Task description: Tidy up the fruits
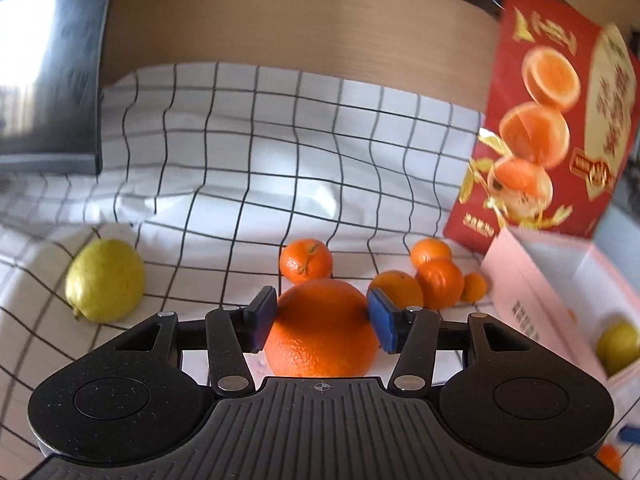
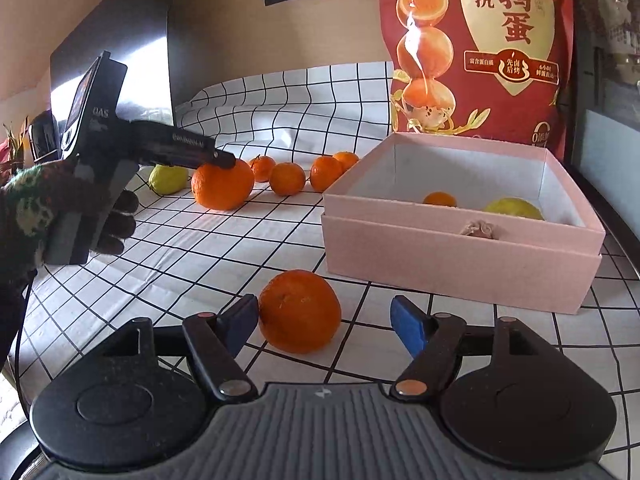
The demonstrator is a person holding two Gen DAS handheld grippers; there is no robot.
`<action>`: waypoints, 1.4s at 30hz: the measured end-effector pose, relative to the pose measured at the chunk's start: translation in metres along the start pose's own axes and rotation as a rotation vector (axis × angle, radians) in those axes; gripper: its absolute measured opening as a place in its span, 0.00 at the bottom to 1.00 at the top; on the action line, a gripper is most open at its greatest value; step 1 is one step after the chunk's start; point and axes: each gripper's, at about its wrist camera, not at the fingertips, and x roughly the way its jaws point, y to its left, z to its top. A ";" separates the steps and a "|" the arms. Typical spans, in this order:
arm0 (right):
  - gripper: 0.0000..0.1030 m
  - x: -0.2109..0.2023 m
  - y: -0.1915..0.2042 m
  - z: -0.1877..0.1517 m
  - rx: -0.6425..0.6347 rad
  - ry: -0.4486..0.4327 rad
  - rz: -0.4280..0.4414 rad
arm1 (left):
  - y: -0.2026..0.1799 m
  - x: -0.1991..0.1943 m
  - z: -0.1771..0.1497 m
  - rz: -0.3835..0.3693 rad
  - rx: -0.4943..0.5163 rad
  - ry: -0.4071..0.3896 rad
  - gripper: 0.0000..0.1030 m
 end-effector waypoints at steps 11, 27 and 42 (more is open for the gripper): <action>0.74 0.004 -0.002 0.000 0.021 0.025 0.013 | 0.014 -0.005 0.005 -0.069 -0.085 0.061 0.58; 0.76 0.006 -0.002 -0.002 0.038 0.034 0.017 | 0.015 0.019 -0.001 0.061 -0.068 0.089 0.75; 0.77 0.006 -0.004 -0.002 0.044 0.037 0.016 | 0.023 0.005 -0.030 0.018 -0.124 0.102 0.74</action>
